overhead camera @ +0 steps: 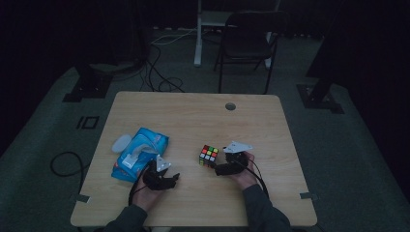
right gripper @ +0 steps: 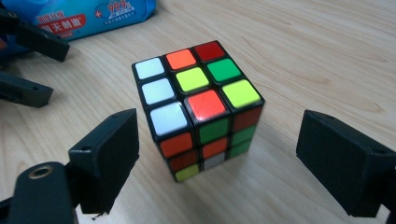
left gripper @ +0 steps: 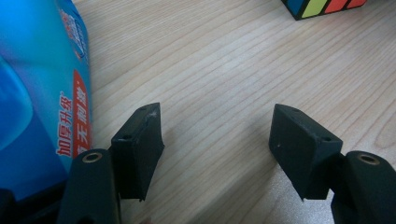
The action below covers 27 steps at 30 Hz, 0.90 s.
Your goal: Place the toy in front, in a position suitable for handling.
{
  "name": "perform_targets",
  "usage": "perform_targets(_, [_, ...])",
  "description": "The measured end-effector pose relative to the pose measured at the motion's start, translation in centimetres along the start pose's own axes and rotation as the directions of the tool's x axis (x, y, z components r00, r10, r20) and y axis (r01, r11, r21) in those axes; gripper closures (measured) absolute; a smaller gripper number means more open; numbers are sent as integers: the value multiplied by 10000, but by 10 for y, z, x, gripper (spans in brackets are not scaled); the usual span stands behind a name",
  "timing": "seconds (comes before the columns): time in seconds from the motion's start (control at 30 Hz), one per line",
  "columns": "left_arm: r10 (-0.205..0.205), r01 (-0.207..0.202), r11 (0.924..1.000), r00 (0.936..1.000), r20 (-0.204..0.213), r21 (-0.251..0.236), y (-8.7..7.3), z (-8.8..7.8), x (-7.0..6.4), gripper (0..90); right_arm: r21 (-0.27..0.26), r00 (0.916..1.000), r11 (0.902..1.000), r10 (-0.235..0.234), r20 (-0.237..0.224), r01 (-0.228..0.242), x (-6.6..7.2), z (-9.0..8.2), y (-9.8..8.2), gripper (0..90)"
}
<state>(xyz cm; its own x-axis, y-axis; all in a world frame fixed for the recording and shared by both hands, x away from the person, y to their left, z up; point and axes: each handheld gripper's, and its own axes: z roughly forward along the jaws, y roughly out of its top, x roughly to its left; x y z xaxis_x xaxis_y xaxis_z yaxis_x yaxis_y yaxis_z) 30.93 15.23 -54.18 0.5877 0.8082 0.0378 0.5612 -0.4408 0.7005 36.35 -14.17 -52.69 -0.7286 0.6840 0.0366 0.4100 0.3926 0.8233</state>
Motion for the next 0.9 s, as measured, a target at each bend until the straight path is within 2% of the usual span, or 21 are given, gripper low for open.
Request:
perform_targets(0.13, [-7, 7, 10000, 10000, 6, 2, 0, 0, 0, 357, -21, 9980, 9980, -625, -130, 625, 2, 10, 7, 140])
perform_targets(0.2, [-6, 6, 10000, 10000, 10, -3, 0, 0, 0, 357, 173, 9965, 9968, -772, -329, 778, 2, 14, 8, 162])
perform_targets(0.23, [-18, 18, 10000, 10000, 17, -5, 0, 0, 0, 357, 466, 9958, 9949, -884, -227, 894, 2, 18, 8, 189])
perform_targets(0.27, [-8, 8, 10000, 10000, 21, -6, 0, 0, 0, 357, 532, 9956, 9946, -879, -337, 896, 2, 20, 8, 234])
perform_targets(0.3, [-19, 19, 10000, 10000, 22, -12, 0, 0, 0, 357, 489, 9948, 9945, -908, -472, 931, 1, 21, 8, 285])
perform_targets(0.37, [-20, 20, 10000, 10000, 24, -10, 0, 0, 1, 357, 424, 9916, 9913, -1230, -405, 1247, 3, 21, 8, 341])
perform_targets(0.5, [-47, 47, 10000, 10000, 21, -15, 0, 0, 0, 357, 297, 9913, 9911, -1287, -280, 1295, -1, 22, 11, 342])
perform_targets(0.7, [-71, 72, 10000, 10000, 22, -27, 0, 0, 0, 357, 117, 9964, 9963, -849, -2, 849, -20, 25, 14, 342])
perform_targets(0.9, [-118, 118, 9999, 9999, 64, -18, 0, 0, 0, 358, 159, 9950, 9949, -993, 92, 991, -30, 32, 21, 342])
